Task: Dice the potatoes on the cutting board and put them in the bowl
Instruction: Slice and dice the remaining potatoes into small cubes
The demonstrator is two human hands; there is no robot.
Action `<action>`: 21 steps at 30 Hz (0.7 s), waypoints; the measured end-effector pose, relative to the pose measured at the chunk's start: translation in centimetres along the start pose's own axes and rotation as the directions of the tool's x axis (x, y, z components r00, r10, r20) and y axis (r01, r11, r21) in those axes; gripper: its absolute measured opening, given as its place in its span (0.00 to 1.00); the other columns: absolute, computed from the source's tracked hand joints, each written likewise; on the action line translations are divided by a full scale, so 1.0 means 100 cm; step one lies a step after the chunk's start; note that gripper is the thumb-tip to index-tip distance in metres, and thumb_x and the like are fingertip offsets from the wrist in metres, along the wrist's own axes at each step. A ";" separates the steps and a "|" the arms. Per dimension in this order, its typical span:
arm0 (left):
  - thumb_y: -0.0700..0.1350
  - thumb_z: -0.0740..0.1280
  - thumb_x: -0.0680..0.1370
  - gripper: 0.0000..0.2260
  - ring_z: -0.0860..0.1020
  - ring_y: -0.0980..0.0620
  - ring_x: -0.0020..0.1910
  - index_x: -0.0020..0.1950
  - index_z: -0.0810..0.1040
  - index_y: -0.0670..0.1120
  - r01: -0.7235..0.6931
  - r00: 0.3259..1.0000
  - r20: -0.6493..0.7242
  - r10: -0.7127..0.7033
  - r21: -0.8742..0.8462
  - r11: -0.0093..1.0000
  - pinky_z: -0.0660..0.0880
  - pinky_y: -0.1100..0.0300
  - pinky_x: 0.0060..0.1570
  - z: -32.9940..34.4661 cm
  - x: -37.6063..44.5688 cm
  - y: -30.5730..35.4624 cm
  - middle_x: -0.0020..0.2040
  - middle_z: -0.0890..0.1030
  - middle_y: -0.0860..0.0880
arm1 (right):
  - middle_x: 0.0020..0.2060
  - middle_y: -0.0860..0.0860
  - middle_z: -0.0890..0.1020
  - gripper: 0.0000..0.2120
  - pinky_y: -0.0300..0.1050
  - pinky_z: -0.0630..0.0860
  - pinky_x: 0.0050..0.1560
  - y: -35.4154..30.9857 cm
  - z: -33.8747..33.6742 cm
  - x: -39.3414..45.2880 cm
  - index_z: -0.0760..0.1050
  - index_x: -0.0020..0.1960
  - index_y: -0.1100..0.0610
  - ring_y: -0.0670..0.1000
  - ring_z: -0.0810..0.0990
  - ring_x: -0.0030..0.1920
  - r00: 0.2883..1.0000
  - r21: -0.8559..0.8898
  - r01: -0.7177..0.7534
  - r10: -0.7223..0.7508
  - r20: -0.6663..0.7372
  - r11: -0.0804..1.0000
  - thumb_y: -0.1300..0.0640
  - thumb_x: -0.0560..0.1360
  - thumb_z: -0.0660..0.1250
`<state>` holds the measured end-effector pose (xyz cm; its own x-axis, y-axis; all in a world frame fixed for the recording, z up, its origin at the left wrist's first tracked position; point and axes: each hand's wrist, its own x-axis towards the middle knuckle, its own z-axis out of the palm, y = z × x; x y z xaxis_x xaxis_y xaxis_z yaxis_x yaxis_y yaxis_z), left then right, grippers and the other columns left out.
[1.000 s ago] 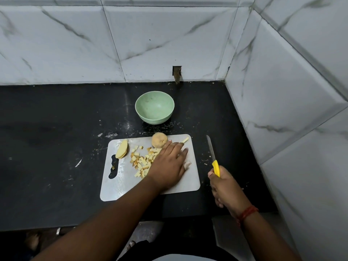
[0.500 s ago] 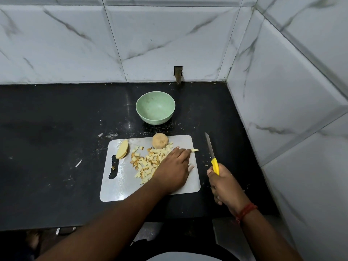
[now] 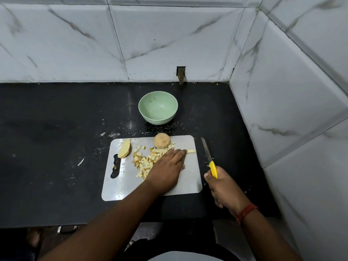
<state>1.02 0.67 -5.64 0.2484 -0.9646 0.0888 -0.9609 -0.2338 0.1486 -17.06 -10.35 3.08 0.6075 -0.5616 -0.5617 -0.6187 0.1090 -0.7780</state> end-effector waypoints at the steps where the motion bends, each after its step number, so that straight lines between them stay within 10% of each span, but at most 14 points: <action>1: 0.47 0.52 0.87 0.22 0.67 0.44 0.77 0.79 0.67 0.41 -0.006 1.000 -0.020 0.006 0.037 0.999 0.54 0.51 0.79 -0.001 -0.001 -0.001 0.78 0.69 0.45 | 0.28 0.51 0.68 0.07 0.41 0.63 0.23 0.001 0.001 0.000 0.68 0.50 0.55 0.47 0.64 0.22 1.000 -0.041 -0.008 0.009 0.013 0.999 0.52 0.82 0.58; 10: 0.45 0.70 0.81 0.19 0.75 0.43 0.69 0.71 0.77 0.41 0.023 0.995 -0.103 -0.009 0.141 0.990 0.59 0.49 0.76 0.000 -0.004 0.003 0.68 0.78 0.44 | 0.35 0.52 0.72 0.05 0.42 0.66 0.30 0.001 0.006 0.003 0.67 0.51 0.54 0.49 0.70 0.31 1.000 -0.398 -0.009 -0.002 -0.027 0.917 0.53 0.81 0.56; 21: 0.56 0.53 0.87 0.28 0.63 0.44 0.79 0.80 0.64 0.40 0.010 1.000 0.026 -0.014 0.144 0.990 0.46 0.51 0.80 -0.011 0.007 0.017 0.79 0.66 0.42 | 0.38 0.50 0.71 0.17 0.40 0.65 0.30 -0.003 0.013 0.016 0.64 0.69 0.58 0.46 0.69 0.33 0.999 -0.536 -0.030 0.009 -0.043 0.844 0.54 0.82 0.54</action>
<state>-0.27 -0.26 -4.25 0.2583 -0.9641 0.0609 -0.9660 -0.2584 0.0059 -15.25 -10.24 2.10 0.5805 -0.5951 -0.5558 -0.8072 -0.3306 -0.4890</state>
